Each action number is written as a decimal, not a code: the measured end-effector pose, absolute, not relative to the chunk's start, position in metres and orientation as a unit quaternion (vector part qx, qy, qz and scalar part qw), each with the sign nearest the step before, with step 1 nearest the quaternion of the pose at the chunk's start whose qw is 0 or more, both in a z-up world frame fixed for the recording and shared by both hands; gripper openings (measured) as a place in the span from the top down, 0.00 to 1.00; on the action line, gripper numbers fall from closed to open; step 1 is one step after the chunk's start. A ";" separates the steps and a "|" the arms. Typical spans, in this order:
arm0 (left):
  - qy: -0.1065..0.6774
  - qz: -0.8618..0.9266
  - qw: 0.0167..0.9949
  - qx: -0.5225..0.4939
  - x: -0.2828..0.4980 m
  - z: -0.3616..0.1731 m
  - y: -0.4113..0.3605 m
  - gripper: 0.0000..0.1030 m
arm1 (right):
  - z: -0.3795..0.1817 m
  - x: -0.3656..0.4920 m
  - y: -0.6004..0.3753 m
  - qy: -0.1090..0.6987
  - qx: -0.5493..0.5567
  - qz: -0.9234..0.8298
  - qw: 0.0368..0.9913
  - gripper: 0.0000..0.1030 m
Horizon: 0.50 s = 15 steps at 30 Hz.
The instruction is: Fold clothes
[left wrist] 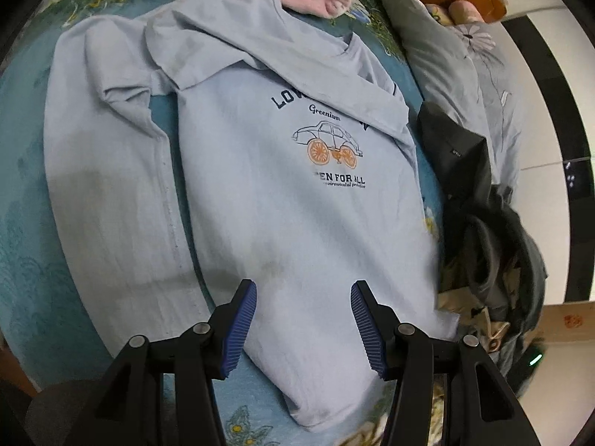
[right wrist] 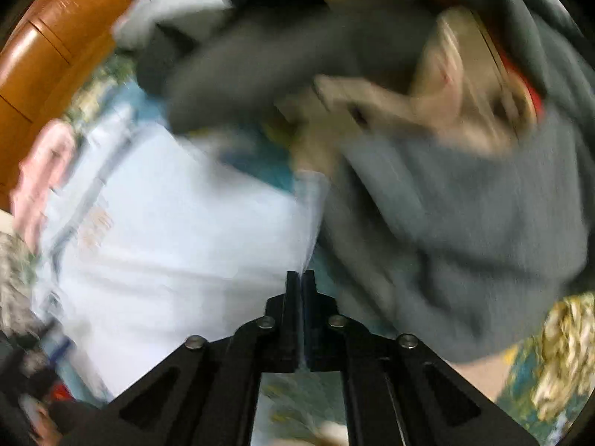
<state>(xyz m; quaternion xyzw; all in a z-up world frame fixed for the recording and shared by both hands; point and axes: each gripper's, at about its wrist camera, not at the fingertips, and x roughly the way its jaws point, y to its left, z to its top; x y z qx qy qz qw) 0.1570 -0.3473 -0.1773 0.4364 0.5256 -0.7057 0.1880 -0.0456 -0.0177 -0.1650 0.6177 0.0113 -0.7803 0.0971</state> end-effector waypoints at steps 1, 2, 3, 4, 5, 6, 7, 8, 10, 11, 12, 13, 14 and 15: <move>0.536 -0.703 0.185 0.429 0.159 -0.177 -0.350 0.45 | -0.170 -0.044 -0.012 0.008 0.623 -0.777 0.087 1.00; 0.545 -0.701 0.183 0.422 0.162 -0.177 -0.352 0.45 | -0.171 -0.045 -0.007 -0.006 0.625 -0.777 0.076 1.00; 0.554 -0.700 0.185 0.412 0.165 -0.176 -0.356 0.45 | -0.169 -0.046 -0.001 -0.022 0.626 -0.777 0.064 1.00; 0.561 -0.699 0.189 0.401 0.170 -0.174 -0.361 0.45 | -0.162 -0.046 0.000 -0.022 0.618 -0.784 0.061 1.00; 0.568 -0.698 0.193 0.391 0.175 -0.172 -0.366 0.45 | -0.150 -0.045 -0.002 -0.014 0.603 -0.795 0.063 0.99; 0.575 -0.697 0.198 0.380 0.180 -0.171 -0.371 0.45 | -0.139 -0.044 -0.005 -0.006 0.589 -0.805 0.065 0.99; 0.577 -0.699 0.206 0.368 0.184 -0.168 -0.379 0.45 | -0.127 -0.043 -0.014 0.009 0.573 -0.816 0.079 0.98; 0.577 -0.702 0.217 0.356 0.188 -0.164 -0.388 0.45 | -0.115 -0.042 -0.030 0.029 0.556 -0.824 0.106 0.98; 0.578 -0.703 0.240 0.336 0.196 -0.160 -0.404 0.45 | -0.100 -0.042 -0.072 0.070 0.535 -0.824 0.174 0.98; 0.582 -0.701 0.254 0.325 0.201 -0.159 -0.414 0.45 | -0.095 -0.040 -0.095 0.091 0.526 -0.819 0.211 0.92; 0.590 -0.695 0.261 0.317 0.206 -0.161 -0.424 0.45 | -0.093 -0.037 -0.118 0.114 0.518 -0.811 0.248 0.83; 0.600 -0.689 0.263 0.310 0.210 -0.163 -0.434 0.45 | -0.090 -0.033 -0.141 0.137 0.509 -0.801 0.285 0.77; 0.613 -0.682 0.262 0.302 0.214 -0.167 -0.444 0.45 | -0.088 -0.030 -0.165 0.159 0.498 -0.790 0.321 0.73; 0.628 -0.674 0.257 0.293 0.217 -0.170 -0.453 0.45 | -0.087 -0.024 -0.190 0.177 0.489 -0.779 0.350 0.73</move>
